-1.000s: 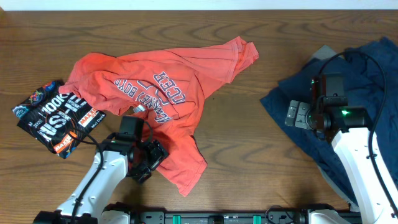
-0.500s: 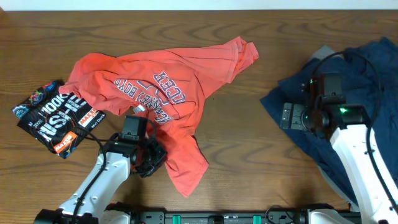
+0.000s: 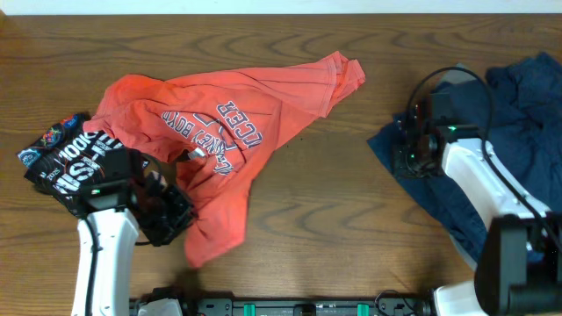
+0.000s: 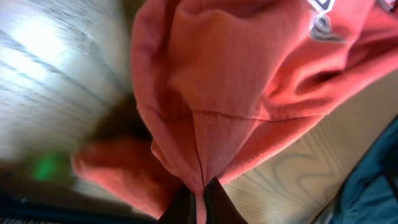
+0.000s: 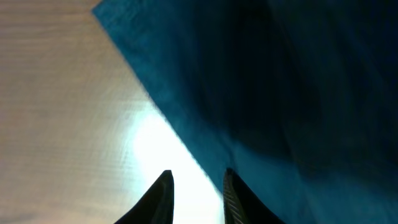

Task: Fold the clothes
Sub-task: 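Grasp the shirt's far right corner with the right gripper and lift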

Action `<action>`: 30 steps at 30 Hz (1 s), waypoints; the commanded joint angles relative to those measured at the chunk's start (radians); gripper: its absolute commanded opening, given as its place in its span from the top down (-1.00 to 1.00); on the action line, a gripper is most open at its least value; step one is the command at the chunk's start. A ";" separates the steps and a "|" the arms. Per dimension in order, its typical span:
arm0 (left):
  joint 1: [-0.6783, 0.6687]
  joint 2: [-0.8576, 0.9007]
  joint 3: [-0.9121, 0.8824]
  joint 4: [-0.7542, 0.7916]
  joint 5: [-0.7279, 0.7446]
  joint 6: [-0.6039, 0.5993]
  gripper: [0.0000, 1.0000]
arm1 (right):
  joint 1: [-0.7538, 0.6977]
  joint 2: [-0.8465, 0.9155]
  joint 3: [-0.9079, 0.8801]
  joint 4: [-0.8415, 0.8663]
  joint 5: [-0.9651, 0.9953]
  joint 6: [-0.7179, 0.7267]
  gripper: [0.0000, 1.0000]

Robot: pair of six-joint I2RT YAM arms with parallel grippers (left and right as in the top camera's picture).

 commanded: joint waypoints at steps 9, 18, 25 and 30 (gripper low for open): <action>0.177 -0.046 0.039 -0.112 -0.002 0.169 0.88 | -0.168 0.217 0.008 0.212 0.314 0.087 0.46; 0.236 -0.046 0.039 -0.104 -0.002 0.191 0.88 | -0.499 0.210 0.167 0.147 -0.080 0.129 0.32; 0.236 -0.046 0.039 -0.089 -0.002 0.191 0.88 | -0.407 0.158 0.324 0.012 -0.520 -0.113 0.03; 0.236 -0.045 0.039 -0.089 -0.002 0.191 0.88 | -0.158 0.142 0.328 0.039 -0.389 -0.159 -0.41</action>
